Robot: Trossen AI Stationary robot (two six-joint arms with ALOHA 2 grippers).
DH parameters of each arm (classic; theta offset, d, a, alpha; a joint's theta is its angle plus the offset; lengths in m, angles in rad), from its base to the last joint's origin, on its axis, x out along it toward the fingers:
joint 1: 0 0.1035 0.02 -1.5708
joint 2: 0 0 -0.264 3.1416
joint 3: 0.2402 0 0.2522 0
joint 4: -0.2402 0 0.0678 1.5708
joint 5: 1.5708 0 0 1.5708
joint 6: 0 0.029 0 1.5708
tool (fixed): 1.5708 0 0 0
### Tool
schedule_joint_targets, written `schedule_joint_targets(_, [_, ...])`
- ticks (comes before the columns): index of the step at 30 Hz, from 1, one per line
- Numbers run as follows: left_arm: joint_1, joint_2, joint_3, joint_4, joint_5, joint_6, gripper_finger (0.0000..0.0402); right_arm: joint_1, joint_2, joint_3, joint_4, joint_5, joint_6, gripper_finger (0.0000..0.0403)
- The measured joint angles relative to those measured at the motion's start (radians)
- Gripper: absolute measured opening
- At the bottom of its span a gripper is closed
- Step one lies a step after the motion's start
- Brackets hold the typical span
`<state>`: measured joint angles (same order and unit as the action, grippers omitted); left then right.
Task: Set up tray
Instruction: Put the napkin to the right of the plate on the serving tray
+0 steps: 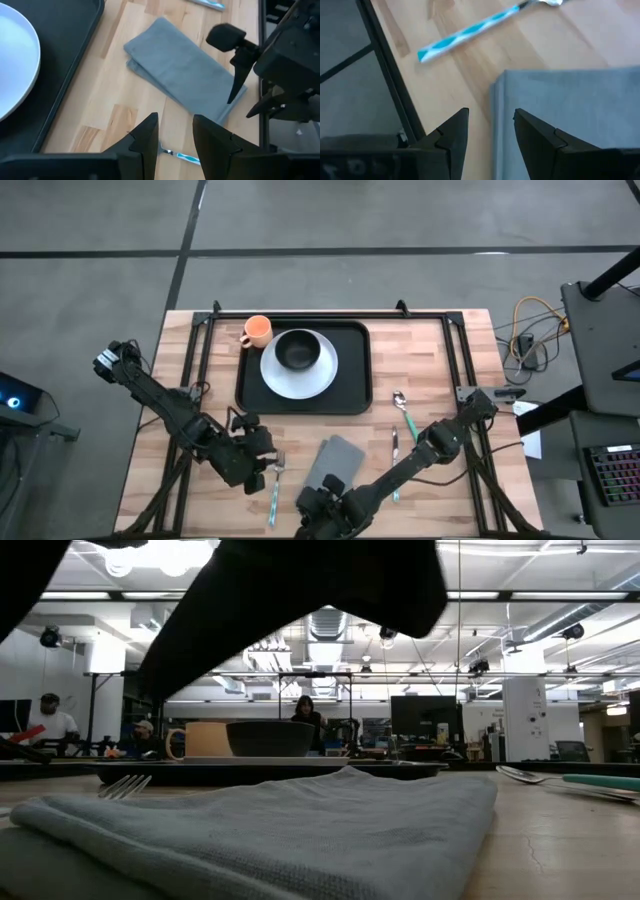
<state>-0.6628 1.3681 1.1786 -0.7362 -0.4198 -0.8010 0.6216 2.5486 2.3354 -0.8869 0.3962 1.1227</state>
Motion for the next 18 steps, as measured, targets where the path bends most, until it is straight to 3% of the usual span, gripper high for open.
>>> schedule_joint_targets(11, [0.0, -0.015, 0.0, -0.001, 0.001, 0.001, 0.0102, 0.011, 0.002, 0.0, 0.011, -0.021, -0.022, 0.0152])
schedule_joint_targets(18, [0.0, -0.015, 0.0, -0.001, 0.001, 0.001, 0.0102, 0.007, 0.002, -0.001, 0.021, -0.051, -0.024, 0.0193])
